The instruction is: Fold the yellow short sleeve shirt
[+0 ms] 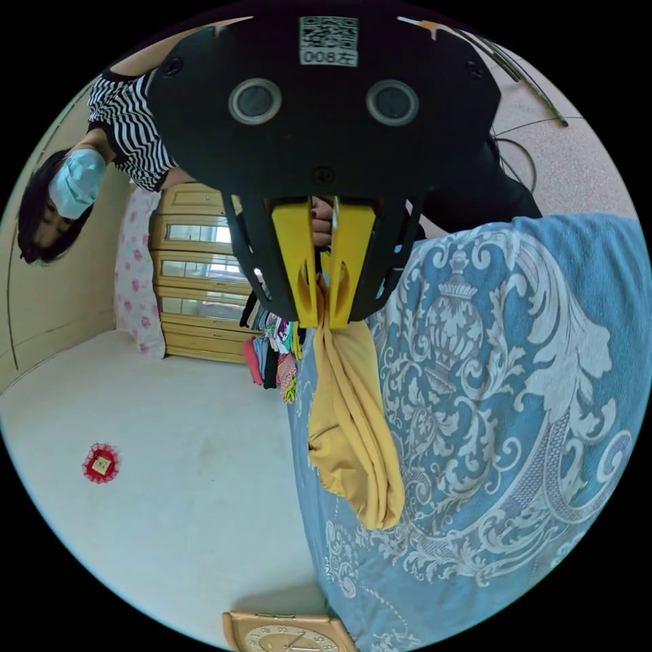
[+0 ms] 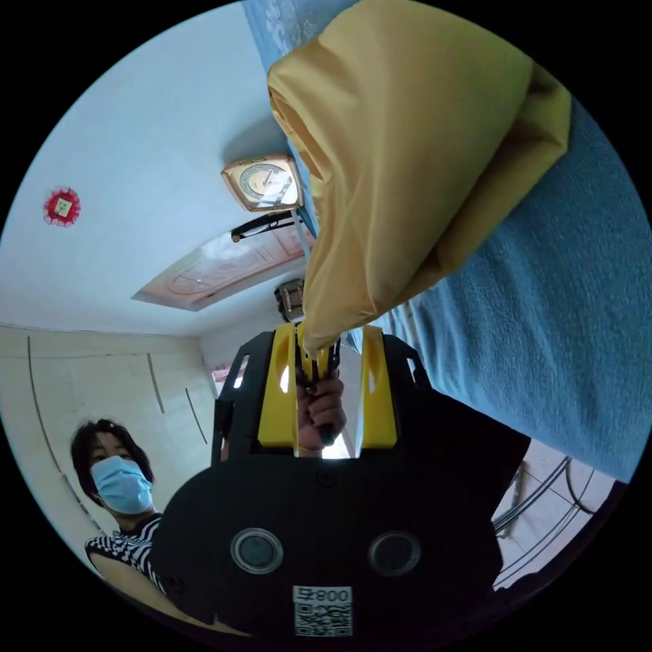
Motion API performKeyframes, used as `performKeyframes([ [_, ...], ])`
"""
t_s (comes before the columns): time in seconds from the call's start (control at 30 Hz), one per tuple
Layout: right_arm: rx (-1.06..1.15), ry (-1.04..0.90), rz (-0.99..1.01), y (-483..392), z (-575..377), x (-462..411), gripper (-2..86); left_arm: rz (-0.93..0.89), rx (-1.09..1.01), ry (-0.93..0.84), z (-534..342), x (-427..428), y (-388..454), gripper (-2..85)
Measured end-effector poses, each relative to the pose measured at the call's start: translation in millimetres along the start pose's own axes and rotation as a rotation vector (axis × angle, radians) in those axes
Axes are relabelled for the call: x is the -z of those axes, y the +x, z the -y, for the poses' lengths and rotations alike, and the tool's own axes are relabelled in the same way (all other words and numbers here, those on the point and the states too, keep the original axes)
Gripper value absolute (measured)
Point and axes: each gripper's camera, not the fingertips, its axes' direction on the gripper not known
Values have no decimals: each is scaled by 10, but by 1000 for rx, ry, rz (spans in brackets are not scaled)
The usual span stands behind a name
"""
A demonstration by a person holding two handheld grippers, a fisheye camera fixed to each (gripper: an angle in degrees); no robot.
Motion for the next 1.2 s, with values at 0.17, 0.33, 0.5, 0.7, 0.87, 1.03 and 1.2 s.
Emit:
performKeyframes([
  [0.17, -14, 22, 40, 232, 77, -99, 52, 10, 9, -7, -5, -75, -82, 38],
  [0.33, 36, 33, -28, 258, 129, -85, 7, -11, 2, -5, 12, -99, -168, 60],
  [0.5, 97, 32, -64, 225, 160, -4, 0, -59, 30, 141, 137, -12, -342, 107],
  [0.7, 130, 19, -70, 304, 155, 72, -2, -35, 61, 117, 568, -351, -467, 143],
  [0.87, 139, 18, -55, 468, 128, 215, -1, 0, 61, 108, 840, -617, -497, 145],
  [1.03, 137, 7, -64, 665, 96, 321, -1, 8, 61, 96, 1001, -927, -544, 116],
  [1.2, 138, -9, -75, 848, 8, 488, 0, 62, 70, 59, 976, -1284, -614, 35],
])
